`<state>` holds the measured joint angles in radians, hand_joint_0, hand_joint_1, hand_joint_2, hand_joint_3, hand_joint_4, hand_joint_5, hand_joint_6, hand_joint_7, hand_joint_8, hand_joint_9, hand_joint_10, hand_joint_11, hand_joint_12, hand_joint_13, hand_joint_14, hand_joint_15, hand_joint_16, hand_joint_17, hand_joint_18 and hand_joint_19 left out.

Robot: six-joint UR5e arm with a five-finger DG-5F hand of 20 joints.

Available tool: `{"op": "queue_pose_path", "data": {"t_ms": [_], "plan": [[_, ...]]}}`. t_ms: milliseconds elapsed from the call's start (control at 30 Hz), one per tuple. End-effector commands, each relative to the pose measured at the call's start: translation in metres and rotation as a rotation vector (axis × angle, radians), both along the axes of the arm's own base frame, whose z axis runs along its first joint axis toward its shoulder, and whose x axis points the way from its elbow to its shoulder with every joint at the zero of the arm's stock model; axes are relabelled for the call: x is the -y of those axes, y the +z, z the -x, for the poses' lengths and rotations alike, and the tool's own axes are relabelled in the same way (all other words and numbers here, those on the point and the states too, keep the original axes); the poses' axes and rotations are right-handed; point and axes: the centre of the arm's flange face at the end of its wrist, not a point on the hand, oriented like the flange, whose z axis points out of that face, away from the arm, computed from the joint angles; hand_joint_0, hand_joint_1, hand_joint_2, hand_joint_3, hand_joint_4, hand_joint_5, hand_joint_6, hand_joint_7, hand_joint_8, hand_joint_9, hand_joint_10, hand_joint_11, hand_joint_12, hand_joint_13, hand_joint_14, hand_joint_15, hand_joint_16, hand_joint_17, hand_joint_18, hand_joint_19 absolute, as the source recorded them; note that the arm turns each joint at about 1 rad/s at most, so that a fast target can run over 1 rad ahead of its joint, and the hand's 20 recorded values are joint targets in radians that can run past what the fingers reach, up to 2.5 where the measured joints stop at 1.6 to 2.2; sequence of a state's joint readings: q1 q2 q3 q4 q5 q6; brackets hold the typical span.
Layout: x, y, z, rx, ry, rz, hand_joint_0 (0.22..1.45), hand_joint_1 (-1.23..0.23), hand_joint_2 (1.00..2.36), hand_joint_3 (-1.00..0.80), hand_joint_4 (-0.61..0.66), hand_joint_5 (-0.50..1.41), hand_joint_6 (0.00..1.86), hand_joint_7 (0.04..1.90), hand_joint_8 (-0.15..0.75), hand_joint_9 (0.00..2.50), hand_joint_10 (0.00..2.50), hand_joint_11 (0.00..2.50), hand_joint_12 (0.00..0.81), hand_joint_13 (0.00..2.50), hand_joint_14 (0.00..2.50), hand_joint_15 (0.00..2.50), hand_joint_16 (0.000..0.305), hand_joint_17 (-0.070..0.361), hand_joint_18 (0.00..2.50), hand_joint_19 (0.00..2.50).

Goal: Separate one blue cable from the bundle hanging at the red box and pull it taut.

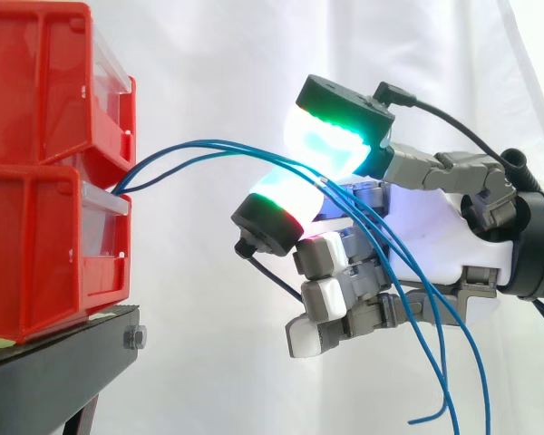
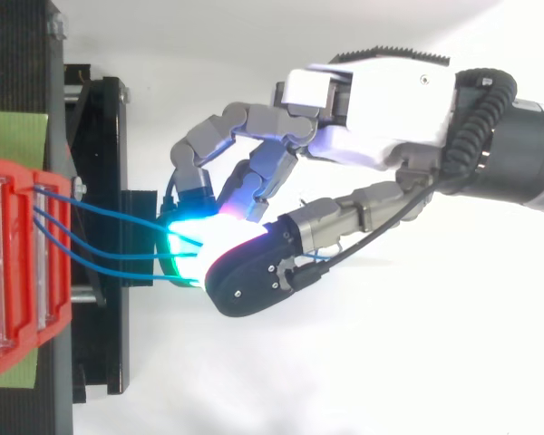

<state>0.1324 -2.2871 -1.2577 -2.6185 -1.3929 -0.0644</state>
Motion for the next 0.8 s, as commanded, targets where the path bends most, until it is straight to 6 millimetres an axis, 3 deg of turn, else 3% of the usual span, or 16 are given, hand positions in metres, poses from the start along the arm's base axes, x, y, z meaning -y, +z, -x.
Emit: {"op": "queue_pose_path", "data": {"t_ms": [0, 33, 567, 767], "plan": [[0.0004, -0.0001, 0.0001, 0.000, -0.001, 0.000, 0.84, -0.89, 1.01, -0.42, 0.11, -0.21, 0.93, 1.23, 0.385, 1.04, 0.02, 0.83, 0.380, 1.08, 0.02, 0.60, 0.050, 0.113, 0.83, 0.53], [0.0004, -0.0001, 0.0001, 0.000, -0.001, 0.000, 0.85, -0.89, 1.00, -0.50, 0.13, -0.20, 0.93, 1.20, 0.386, 1.05, 0.02, 0.84, 0.381, 1.08, 0.02, 0.60, 0.050, 0.111, 0.83, 0.53], [0.0028, -0.0008, 0.0008, -0.006, -0.004, 0.001, 0.70, -0.94, 1.00, -0.50, 0.16, -0.18, 0.92, 1.21, 0.388, 1.09, 0.02, 0.85, 0.376, 1.11, 0.02, 0.61, 0.049, 0.110, 0.89, 0.49], [0.0026, -0.0008, 0.0008, -0.006, -0.002, -0.002, 0.78, -0.96, 1.00, -0.50, 0.14, -0.17, 0.92, 1.34, 0.378, 1.05, 0.02, 0.85, 0.373, 1.10, 0.02, 0.61, 0.049, 0.111, 0.89, 0.47]]}}
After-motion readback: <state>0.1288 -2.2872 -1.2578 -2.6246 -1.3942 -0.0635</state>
